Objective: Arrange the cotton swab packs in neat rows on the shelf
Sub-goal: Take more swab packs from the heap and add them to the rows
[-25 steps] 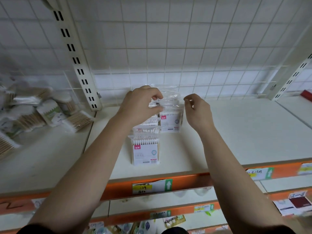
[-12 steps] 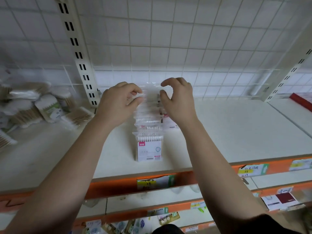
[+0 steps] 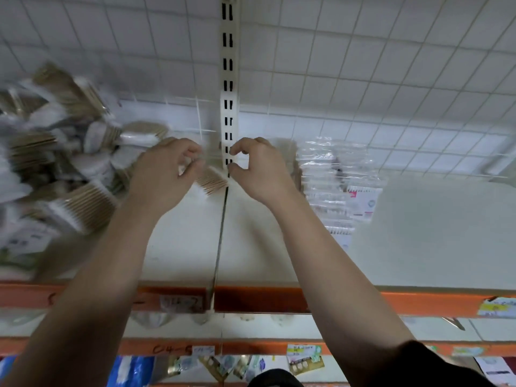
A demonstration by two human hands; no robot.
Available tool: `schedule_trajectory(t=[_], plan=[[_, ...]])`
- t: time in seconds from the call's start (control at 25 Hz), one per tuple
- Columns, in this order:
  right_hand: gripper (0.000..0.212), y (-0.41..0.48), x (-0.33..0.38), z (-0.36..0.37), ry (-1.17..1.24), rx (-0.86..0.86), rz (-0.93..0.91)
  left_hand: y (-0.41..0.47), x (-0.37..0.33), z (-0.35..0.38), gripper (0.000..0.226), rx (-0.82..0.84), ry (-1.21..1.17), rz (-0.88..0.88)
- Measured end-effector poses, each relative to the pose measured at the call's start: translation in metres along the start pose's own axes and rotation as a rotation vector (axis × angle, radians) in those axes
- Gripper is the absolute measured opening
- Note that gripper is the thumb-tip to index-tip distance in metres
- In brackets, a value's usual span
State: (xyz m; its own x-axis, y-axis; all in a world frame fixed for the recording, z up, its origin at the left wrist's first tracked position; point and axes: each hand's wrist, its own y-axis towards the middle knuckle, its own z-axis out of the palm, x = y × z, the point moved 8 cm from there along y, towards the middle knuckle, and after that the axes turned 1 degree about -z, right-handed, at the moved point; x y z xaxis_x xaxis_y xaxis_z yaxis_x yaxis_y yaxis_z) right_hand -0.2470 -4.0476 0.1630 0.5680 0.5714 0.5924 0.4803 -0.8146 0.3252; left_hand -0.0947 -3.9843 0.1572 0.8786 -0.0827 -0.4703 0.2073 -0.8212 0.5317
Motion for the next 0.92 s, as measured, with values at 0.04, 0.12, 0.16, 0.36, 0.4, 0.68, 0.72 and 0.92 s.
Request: schedule_trajectory(t=[0.04,0.12,0.16,0.36,0.4,0.68,0.72,0.92], plan=[[0.029,0.003,0.000,0.016,-0.025,0.040,0.021,-0.004,0.011,-0.006,0.015,-0.008,0.010,-0.013],[0.033,0.007,-0.001,0.047,-0.083,0.114,0.071,-0.011,0.030,-0.017,0.016,-0.023,0.025,-0.034],[0.036,0.008,-0.002,0.061,-0.115,0.145,0.098,-0.015,0.038,-0.020,0.016,-0.028,0.029,-0.030],[0.060,0.007,-0.004,0.106,-0.231,0.219,0.124,-0.031,0.068,-0.025,0.017,-0.007,0.000,-0.043],[0.063,0.007,-0.004,0.110,-0.219,0.211,0.118,-0.034,0.072,-0.027,0.017,-0.007,-0.007,-0.050],[0.031,0.008,-0.007,0.093,-0.056,0.003,0.052,-0.039,0.076,-0.022,0.022,-0.009,-0.046,-0.067],[0.026,0.007,-0.006,0.088,0.002,-0.048,0.044,-0.038,0.076,-0.020,0.024,-0.002,-0.049,-0.065],[0.018,0.007,-0.009,0.079,0.199,-0.150,-0.016,-0.038,0.074,-0.030,0.025,-0.017,-0.008,-0.042]])
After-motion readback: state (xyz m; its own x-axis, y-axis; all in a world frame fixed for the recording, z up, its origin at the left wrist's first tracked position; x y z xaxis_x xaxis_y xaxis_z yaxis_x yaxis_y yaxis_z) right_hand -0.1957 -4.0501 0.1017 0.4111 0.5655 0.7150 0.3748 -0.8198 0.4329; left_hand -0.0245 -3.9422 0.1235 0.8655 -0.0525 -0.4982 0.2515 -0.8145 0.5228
